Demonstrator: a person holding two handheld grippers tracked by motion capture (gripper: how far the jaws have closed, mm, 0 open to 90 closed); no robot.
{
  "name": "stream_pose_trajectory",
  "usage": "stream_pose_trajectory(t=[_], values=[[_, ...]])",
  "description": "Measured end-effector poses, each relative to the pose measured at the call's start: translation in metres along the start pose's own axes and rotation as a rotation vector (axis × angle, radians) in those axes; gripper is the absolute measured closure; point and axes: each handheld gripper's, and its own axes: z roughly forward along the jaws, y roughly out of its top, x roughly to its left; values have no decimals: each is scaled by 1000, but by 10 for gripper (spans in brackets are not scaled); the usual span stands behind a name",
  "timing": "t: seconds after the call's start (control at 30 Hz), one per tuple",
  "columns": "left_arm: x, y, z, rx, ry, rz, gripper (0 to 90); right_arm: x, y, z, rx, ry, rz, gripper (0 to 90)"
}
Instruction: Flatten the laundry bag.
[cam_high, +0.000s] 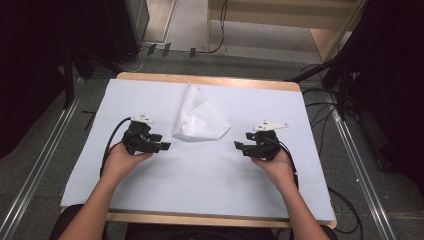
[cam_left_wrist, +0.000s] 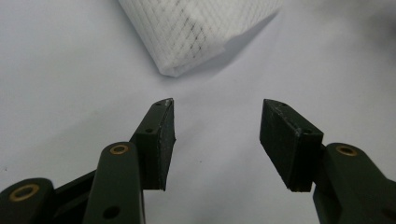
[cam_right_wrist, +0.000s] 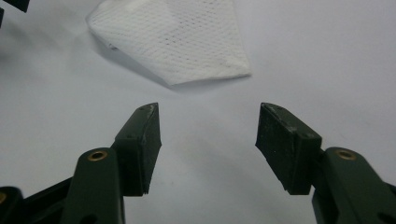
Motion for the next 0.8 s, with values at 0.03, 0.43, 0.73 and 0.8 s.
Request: stream_pose_trajectory(t=[0.03, 0.43, 0.73, 0.8], values=[[0, 0, 1, 3, 6, 12, 457, 0, 0, -1, -2, -3, -2, 426], [9, 2, 0, -13, -16, 5, 440, -5, -4, -1, 41, 22, 42, 422], [10, 3, 1, -11, -13, 2, 412, -6, -9, -1, 59, 26, 61, 383], [9, 2, 1, -10, -11, 6, 409, -6, -10, -1, 59, 26, 54, 381]])
